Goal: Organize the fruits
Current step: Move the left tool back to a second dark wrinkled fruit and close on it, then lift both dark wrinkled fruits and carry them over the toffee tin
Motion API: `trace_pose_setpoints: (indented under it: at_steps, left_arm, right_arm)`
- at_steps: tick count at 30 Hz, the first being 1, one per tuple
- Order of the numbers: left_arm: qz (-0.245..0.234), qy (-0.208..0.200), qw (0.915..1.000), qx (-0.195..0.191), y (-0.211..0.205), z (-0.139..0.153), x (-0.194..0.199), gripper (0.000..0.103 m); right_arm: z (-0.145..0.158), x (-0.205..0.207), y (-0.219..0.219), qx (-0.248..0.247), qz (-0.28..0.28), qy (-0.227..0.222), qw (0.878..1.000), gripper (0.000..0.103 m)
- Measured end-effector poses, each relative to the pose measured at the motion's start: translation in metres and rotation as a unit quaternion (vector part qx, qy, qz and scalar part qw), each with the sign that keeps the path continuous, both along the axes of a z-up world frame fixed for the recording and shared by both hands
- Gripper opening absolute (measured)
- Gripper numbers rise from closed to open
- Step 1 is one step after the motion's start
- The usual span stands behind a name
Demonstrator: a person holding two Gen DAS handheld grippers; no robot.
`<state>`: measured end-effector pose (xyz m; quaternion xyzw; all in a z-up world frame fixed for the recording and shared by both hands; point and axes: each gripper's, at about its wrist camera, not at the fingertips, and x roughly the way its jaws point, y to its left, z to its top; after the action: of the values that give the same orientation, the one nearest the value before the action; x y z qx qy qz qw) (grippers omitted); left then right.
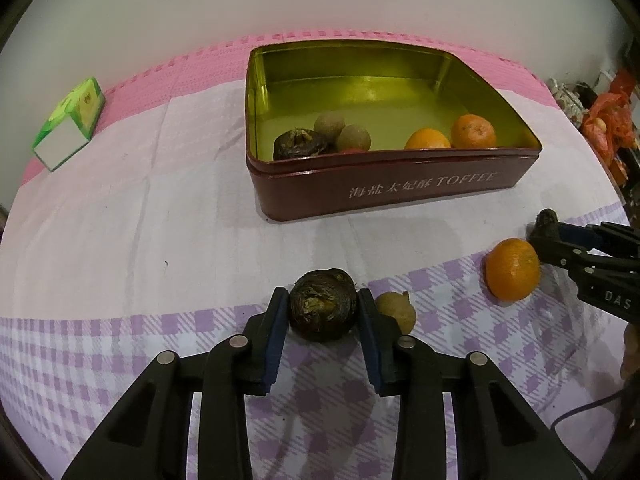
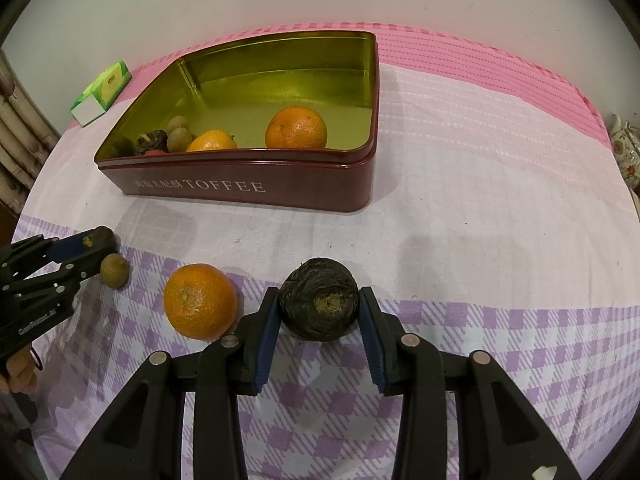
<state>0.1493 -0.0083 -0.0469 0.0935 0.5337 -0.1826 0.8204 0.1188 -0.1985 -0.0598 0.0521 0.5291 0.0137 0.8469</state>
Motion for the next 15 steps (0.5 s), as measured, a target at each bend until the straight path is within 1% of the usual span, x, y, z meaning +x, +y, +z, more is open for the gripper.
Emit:
trace_pose_setpoints:
  at_steps: [15]
  left_arm:
    - [-0.003, -0.013, 0.9997, -0.022, 0.001, 0.018, -0.009, 0.035]
  right_arm:
    - [0.004, -0.006, -0.005, 0.011, -0.001, -0.001, 1.000, 0.035]
